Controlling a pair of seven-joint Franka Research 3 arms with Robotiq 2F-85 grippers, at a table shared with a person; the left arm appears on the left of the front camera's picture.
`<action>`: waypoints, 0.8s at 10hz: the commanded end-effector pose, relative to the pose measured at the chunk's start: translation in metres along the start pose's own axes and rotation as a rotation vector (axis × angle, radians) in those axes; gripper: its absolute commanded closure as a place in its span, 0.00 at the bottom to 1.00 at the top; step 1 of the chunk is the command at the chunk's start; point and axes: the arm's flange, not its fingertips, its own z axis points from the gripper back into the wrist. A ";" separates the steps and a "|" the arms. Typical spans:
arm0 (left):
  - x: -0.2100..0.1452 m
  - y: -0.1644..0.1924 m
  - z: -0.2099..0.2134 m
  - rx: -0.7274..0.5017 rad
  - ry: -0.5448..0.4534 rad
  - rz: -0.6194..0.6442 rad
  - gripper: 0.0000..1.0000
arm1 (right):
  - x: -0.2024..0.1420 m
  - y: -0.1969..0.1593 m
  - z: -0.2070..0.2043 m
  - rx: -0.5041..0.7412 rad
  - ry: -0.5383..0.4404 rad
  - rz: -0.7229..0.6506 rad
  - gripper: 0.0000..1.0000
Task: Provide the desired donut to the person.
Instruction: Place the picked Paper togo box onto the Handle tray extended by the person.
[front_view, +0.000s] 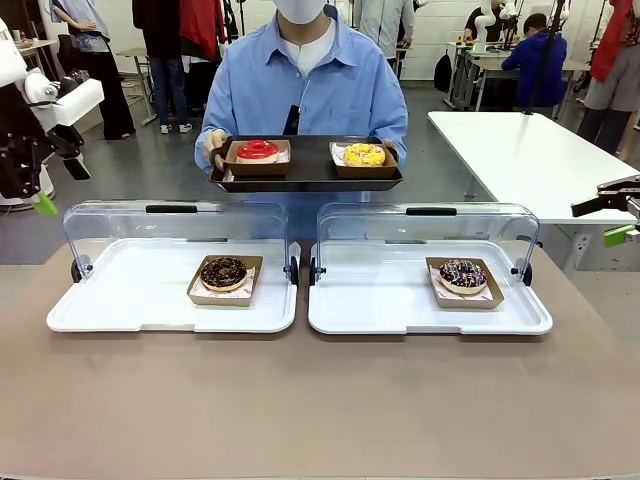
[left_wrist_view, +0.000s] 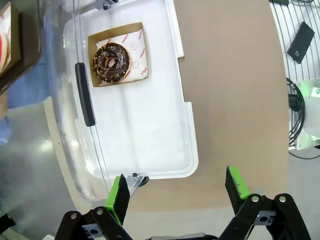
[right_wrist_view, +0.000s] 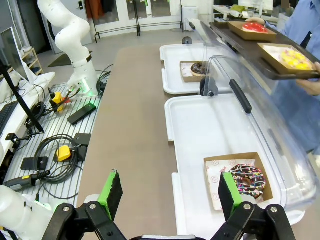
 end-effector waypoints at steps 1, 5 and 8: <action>0.001 0.002 0.004 -0.008 -0.008 0.005 0.00 | 0.000 0.000 -0.001 -0.001 -0.002 -0.005 0.00; -0.064 0.006 -0.005 0.031 -0.323 0.111 0.00 | 0.000 0.000 -0.001 -0.001 -0.002 -0.005 0.00; -0.101 0.002 0.001 0.007 -0.665 0.171 0.00 | 0.000 0.000 -0.001 -0.001 -0.002 -0.005 0.00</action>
